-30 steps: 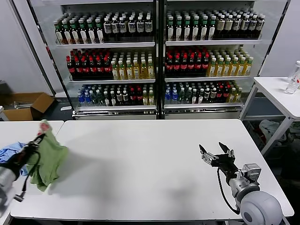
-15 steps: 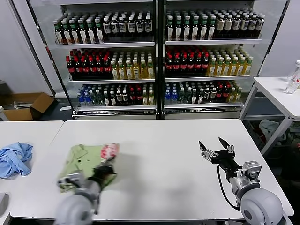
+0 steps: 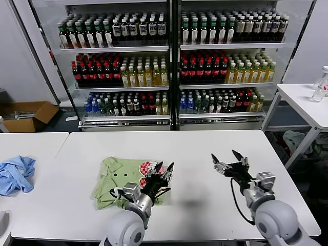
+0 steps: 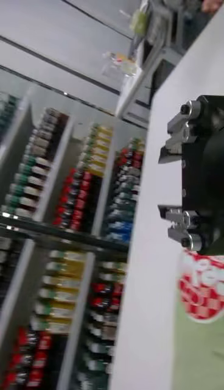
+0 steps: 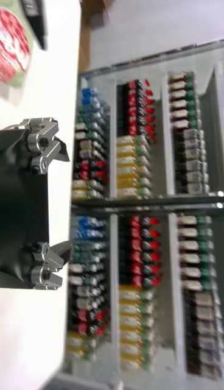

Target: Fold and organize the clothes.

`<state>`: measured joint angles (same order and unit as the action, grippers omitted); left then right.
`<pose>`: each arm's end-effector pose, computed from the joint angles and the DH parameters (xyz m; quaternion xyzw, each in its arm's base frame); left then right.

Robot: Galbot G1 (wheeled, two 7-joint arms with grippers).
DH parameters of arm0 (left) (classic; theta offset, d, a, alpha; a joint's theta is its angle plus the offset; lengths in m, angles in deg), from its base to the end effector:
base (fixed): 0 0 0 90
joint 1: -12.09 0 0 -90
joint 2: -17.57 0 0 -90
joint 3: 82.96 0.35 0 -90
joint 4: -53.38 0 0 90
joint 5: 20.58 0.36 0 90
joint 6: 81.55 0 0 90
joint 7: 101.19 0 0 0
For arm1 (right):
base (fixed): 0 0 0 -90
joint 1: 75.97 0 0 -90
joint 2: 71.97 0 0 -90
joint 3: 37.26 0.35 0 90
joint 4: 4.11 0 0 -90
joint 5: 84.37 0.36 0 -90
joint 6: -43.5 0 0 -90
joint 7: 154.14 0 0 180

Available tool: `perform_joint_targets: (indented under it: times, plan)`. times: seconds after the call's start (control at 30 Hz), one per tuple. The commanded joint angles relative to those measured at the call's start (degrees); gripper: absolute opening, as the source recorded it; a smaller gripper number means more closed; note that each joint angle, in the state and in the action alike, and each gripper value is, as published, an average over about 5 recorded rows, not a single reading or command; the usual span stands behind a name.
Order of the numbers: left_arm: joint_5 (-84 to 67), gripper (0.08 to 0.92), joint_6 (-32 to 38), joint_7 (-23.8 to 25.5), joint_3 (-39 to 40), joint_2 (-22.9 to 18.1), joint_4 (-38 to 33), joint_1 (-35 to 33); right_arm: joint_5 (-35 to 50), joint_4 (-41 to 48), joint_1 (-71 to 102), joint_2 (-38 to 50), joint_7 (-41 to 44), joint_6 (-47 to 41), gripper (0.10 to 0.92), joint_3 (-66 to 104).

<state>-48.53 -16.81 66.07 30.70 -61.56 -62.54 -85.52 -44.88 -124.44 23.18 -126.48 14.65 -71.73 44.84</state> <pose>0.2657 -0.0913 -0.2511 -0.1812 -0.9640 0.1295 0.1453 0.2781 -0.0629 -0.2086 0.1212 -0.9845 -0.0092 0.1265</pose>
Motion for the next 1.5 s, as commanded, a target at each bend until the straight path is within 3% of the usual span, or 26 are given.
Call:
perform_joint_targets:
  times: [0.03,0.2,0.37,0.67,1.1,1.5]
  plan:
    - [3.8,0.511,6.4,-0.6,-16.2,6.4,-7.9,-7.7,4.6,11.9,-15.9,-7.3,-2.4,-4.7,0.823,-24.0]
    - [1.9,0.659,8.3,-2.3,-28.4,10.8,-7.8,-14.5,9.6,20.2,-23.5,-13.1,-4.2,-7.6,0.823,-33.5]
    - [1.5,0.79,10.1,-2.8,-32.6,10.8,-8.3,-18.9,12.6,25.5,-26.4,-15.4,-5.1,-8.0,0.823,-36.5]
    - [1.6,0.822,9.7,-3.5,-31.6,9.0,-8.3,-19.4,15.1,27.6,-24.9,-14.8,-6.3,-8.0,0.806,-36.1]
    - [2.1,0.823,8.6,-4.0,-29.2,7.7,-8.8,-19.9,11.2,26.2,-24.4,-10.1,-4.0,-7.9,0.446,-33.2]
    - [3.0,0.823,8.2,-4.1,-27.0,6.8,-9.7,-19.8,3.7,25.5,-23.9,5.5,1.9,-5.9,0.13,-19.6]
